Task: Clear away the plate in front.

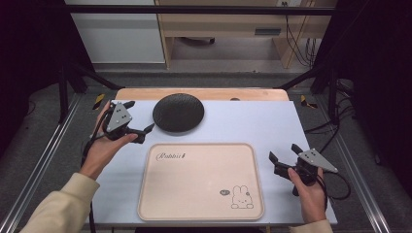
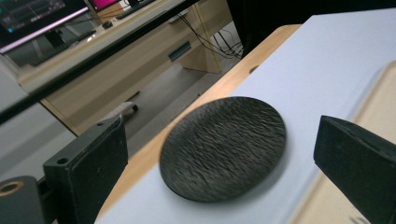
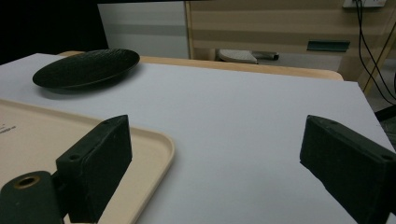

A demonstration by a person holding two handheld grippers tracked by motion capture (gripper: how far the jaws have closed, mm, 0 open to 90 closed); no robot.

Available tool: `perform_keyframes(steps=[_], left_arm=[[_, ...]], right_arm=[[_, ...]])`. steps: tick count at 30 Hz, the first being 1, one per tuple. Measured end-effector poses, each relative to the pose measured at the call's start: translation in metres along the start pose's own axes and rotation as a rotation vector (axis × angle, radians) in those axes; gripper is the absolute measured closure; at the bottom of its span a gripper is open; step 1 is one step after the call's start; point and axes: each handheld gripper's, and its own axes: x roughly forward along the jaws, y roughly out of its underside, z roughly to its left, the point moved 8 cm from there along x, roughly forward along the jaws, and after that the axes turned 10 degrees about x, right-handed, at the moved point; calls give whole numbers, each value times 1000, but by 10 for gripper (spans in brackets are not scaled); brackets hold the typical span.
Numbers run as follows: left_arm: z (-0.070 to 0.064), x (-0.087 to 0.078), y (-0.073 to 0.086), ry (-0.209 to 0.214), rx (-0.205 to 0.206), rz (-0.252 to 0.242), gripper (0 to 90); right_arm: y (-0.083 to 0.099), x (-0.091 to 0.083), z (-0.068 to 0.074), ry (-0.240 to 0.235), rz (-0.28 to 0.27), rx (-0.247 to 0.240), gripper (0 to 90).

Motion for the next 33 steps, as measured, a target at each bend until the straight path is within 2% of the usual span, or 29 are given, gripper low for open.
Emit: perform_keyframes(steps=[2,3,5,6,8,9,14,18,19,22,23,24,25,26,27,29,31,33], left_arm=[[7,6,-7,1,44,12,23],[7,6,-7,1,44,12,23],[15,16,-13,4,97,18,23],[15,16,-13,4,97,18,25],[22,23,-16,1,133,11,29],[22,23,-16,1,133,11,29],[29,35,0,-37,276,72,38],[22,42,10,-60,367,98,42],[22,42,10,-60,367,98,44],[12,46,16,-48,452,110,57],[7,47,19,-30,466,122,61],[0,48,24,-11,520,137,68],[-3,49,26,1,552,145,91],[-3,49,26,1,552,145,120],[-6,50,28,10,577,151,131],[-9,52,31,13,602,158,133],[-10,53,36,2,645,165,148],[-10,56,40,2,659,175,169]], right_arm=[[2,0,3,0,6,-18,94],[2,0,3,0,6,-18,94],[-1,-1,6,8,-10,-34,92],[-1,-1,6,10,-12,-40,91],[-1,-2,6,15,-10,-45,91],[0,-2,6,19,-11,-52,91],[-2,-5,8,32,-20,-64,91],[-4,-7,12,40,-34,-76,92],[-4,-7,12,40,-34,-76,92],[-4,-8,12,44,-42,-80,93],[-4,-8,12,44,-41,-80,93],[-5,-8,12,44,-42,-81,94],[-5,-8,12,45,-46,-82,96],[-5,-8,11,46,-44,-83,97],[-5,-8,11,49,-42,-84,97],[-4,-8,10,51,-40,-85,97],[-4,-7,10,53,-41,-87,98],[-5,-8,9,55,-44,-94,100]])
